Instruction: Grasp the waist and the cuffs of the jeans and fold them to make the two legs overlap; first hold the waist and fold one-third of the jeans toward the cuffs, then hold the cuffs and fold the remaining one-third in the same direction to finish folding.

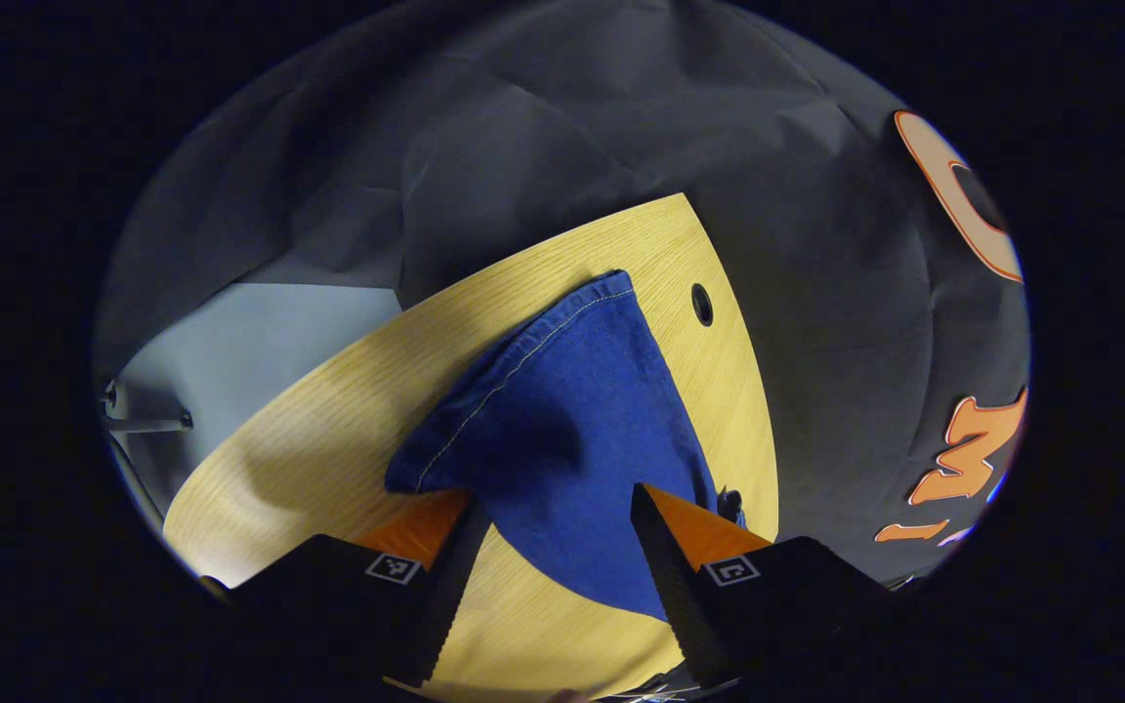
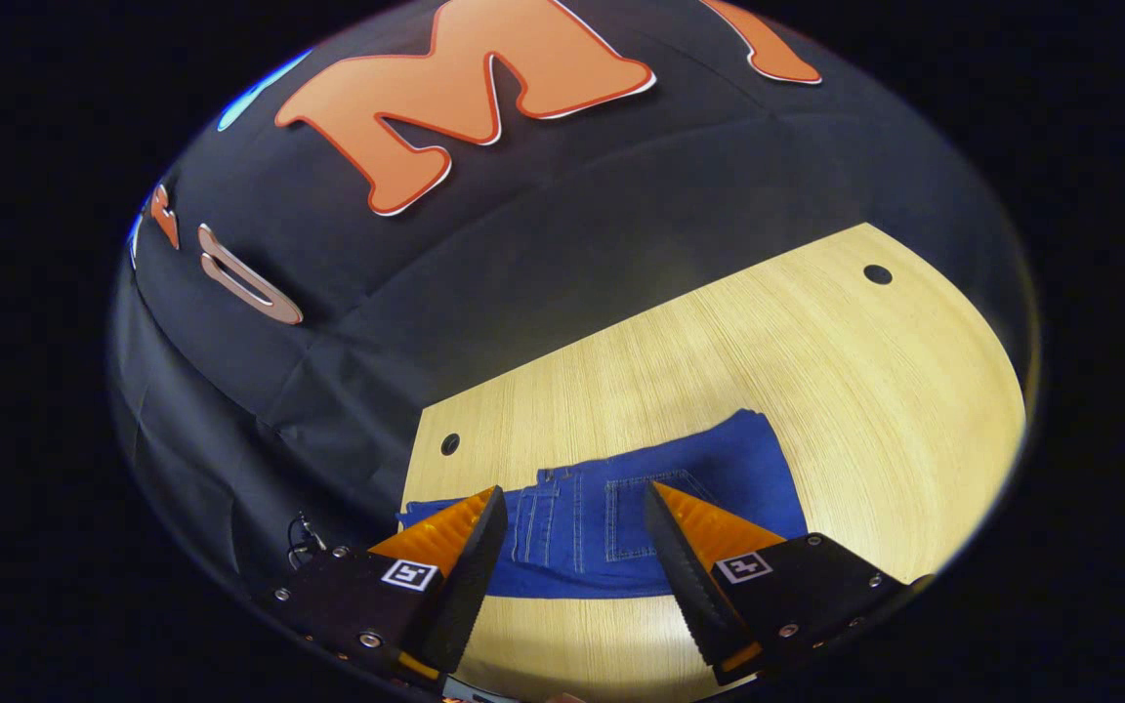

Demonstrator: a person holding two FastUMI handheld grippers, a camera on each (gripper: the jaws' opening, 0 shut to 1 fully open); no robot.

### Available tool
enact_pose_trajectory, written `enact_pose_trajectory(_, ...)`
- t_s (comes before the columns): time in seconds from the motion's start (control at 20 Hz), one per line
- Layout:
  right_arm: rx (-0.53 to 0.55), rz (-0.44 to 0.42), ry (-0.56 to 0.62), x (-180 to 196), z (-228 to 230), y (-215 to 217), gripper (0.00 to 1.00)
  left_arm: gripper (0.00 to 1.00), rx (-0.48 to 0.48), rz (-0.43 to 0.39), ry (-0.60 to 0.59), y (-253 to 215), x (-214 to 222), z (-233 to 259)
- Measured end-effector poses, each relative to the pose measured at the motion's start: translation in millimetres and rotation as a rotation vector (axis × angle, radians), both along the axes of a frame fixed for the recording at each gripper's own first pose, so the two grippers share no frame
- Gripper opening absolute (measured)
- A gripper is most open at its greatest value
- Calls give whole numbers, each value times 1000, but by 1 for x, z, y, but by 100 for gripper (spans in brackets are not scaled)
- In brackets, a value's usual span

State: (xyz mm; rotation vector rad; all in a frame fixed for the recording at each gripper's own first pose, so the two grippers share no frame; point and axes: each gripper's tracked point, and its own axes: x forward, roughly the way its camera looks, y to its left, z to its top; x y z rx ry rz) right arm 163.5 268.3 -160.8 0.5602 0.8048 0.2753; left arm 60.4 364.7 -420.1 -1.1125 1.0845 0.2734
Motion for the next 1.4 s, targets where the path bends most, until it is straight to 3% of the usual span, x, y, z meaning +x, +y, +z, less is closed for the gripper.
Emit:
enact_pose_trajectory(0.25, 24, -62, 0, 0, 8, -22, 88, 89, 26, 28, -36, -3, 27, -3)
enact_pose_trajectory(0.3, 26, -72, 1, 0, 10, -25, 88, 82, 32, 28, -39, -4, 32, -6)
enact_pose_trajectory(0.35, 29, -82, -3, 0, 12, -28, 88, 83, 24, 27, -57, -6, 38, -7)
enact_pose_trajectory(0.4, 32, -84, -3, 0, 13, -28, 88, 75, 24, 26, -56, -4, 39, -8)
enact_pose_trajectory(0.45, 32, -86, -1, 0, 12, -28, 88, 75, 41, 29, -37, -2, 42, -18)
enact_pose_trajectory(0.55, 29, -77, 2, -3, 11, -25, 88, 27, 33, 61, -23, -3, 43, -23)
enact_pose_trajectory(0.6, 25, -76, 2, -3, 11, -25, 88, 18, 20, 70, -35, -4, 48, -24)
enact_pose_trajectory(0.65, 21, -76, 9, -5, 8, -24, 88, 18, 8, 68, -47, -2, 46, -21)
enact_pose_trajectory(0.7, 26, -81, 16, -5, 6, -24, 88, 3, 16, 98, -42, -2, 46, -23)
enact_pose_trajectory(0.95, 39, -94, 17, -10, 7, -23, 88, 4, -7, 74, -145, -4, 47, 10)
enact_pose_trajectory(1.4, -2, -113, -37, -15, 13, -39, 90, 4, 96, 17, -262, -12, 35, 70)
